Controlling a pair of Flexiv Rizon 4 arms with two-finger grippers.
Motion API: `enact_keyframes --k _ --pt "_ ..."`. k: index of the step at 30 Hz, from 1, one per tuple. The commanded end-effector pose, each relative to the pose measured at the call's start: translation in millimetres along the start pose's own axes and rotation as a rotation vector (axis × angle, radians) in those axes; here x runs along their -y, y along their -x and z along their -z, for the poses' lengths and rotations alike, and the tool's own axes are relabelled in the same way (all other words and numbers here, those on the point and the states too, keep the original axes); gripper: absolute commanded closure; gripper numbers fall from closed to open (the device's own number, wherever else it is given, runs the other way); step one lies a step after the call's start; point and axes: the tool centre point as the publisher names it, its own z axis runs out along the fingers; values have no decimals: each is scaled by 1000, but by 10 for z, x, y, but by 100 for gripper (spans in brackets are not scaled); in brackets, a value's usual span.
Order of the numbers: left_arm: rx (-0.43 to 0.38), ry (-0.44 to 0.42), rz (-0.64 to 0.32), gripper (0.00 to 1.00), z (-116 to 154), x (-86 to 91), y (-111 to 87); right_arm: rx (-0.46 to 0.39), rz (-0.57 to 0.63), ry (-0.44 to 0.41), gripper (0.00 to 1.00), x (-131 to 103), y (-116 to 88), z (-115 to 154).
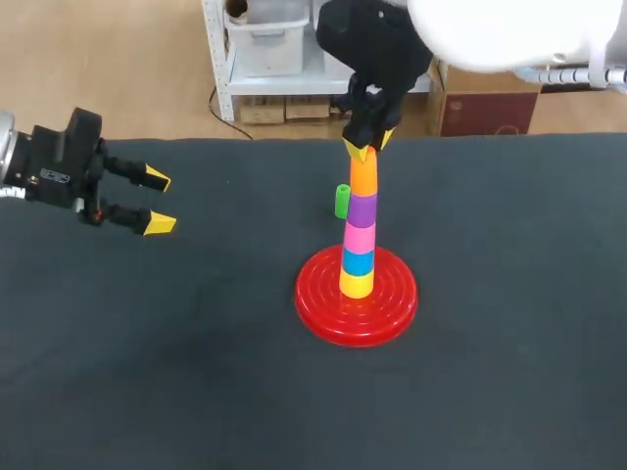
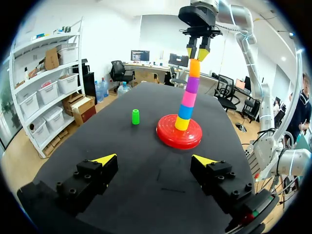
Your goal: Pick up and stack the cylinders on the red base in this order: pink,purple,orange,green
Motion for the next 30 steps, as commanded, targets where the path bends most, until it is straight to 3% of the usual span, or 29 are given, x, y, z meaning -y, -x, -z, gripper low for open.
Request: enact_keyframes --k 1,9,17,18,19,20,27,30 --pt "4 2 -2 0 0 2 -12 53 -3 -47 100 -52 -115 -24" --pt "4 2 -2 0 0 2 -12 109 -53 -51 100 -77 -168 -99" --pt "4 2 -2 0 0 2 -12 97 -63 -47 100 -62 -146 -196" --pt "4 2 -2 0 0 2 -12 97 -60 -45 81 -55 -124 -188" --pt "4 2 -2 0 0 2 -12 101 -60 -39 54 -46 -101 -168" --pt "4 2 -2 0 0 2 -12 112 -65 -21 0 -31 -71 -131" --pt "4 2 -2 0 0 2 -12 163 -37 113 0 133 199 57" --pt "4 2 -2 0 0 2 -12 193 -35 156 0 310 339 116"
